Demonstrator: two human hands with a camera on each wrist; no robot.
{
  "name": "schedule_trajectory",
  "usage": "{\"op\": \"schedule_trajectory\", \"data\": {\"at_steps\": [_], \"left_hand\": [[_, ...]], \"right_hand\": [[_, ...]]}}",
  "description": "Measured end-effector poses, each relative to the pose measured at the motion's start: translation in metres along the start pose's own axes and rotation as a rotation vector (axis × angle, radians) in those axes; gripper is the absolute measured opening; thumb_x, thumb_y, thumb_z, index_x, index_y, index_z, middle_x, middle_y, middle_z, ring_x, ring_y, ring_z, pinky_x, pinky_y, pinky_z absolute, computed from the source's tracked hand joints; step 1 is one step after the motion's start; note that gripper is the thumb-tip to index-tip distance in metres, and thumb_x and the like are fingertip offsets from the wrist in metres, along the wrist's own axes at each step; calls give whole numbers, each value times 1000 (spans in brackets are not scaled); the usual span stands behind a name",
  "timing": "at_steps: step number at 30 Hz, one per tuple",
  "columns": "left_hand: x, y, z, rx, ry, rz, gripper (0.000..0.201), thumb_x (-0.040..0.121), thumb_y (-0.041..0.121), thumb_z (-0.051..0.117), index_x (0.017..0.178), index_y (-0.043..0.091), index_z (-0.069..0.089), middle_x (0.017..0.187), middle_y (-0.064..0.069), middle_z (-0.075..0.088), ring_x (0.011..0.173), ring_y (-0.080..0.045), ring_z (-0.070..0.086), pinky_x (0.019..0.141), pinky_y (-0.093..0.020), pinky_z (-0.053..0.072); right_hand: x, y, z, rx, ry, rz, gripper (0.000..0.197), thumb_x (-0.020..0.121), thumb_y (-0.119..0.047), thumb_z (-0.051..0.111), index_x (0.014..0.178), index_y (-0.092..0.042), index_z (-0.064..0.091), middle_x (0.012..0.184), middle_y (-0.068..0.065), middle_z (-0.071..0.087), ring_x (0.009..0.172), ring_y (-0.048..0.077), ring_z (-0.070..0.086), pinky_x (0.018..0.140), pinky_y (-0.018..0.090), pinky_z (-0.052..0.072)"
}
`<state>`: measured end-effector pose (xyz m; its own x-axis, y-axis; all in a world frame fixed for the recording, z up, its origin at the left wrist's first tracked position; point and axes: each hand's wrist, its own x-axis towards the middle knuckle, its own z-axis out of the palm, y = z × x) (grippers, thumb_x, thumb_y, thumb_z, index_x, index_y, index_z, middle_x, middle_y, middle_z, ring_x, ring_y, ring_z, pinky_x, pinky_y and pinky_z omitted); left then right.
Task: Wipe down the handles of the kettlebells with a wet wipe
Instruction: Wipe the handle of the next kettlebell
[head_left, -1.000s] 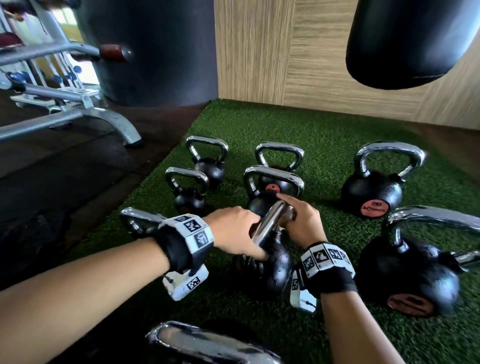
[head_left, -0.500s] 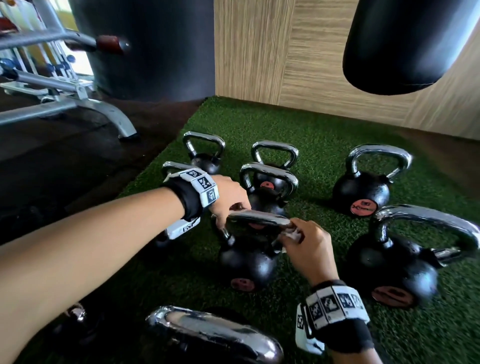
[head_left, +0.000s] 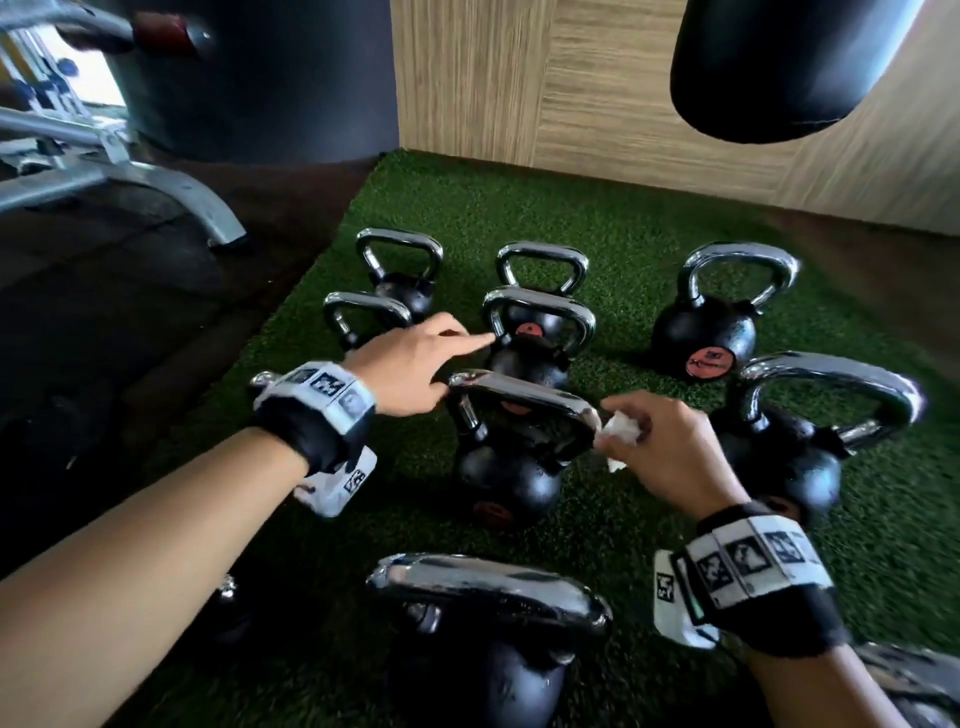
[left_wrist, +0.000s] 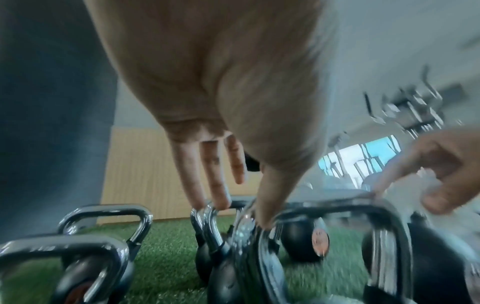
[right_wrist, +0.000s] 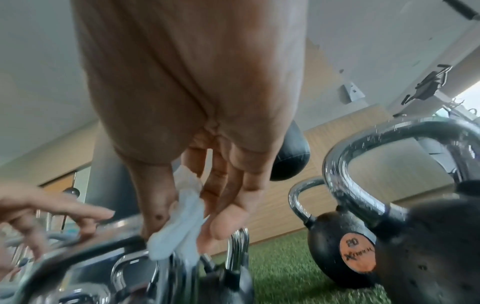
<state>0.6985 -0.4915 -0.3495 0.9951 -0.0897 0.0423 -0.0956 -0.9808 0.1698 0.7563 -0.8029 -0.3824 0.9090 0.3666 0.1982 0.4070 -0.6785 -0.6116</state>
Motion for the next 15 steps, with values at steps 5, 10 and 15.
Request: {"op": "schedule_trajectory", "data": {"at_steps": [5, 10, 15], "left_hand": [[-64, -18, 9, -323, -29, -203, 70, 87, -5, 50, 135, 45, 56, 129, 12, 59, 101, -10, 64, 93, -38, 56], [-123, -13, 63, -378, -332, -186, 66, 82, 2, 60, 139, 36, 55, 136, 4, 61, 121, -12, 59, 92, -16, 43], [-177, 26, 119, -827, -521, -152, 96, 62, 49, 93, 144, 37, 45, 140, 15, 54, 132, -10, 51, 107, -19, 38]], "right_hand": [[-31, -52, -23, 140, -104, 34, 35, 68, -29, 91, 96, -39, 73, 87, -2, 72, 79, 22, 69, 79, 42, 59], [-74, -119, -31, 162, -126, 48, 43, 71, -24, 90, 106, -42, 73, 94, -2, 74, 82, 22, 69, 85, 45, 58], [-118, -159, -46, -10, -119, 136, 33, 70, -26, 90, 98, -41, 78, 78, -11, 73, 70, 4, 64, 69, 29, 54]]}}
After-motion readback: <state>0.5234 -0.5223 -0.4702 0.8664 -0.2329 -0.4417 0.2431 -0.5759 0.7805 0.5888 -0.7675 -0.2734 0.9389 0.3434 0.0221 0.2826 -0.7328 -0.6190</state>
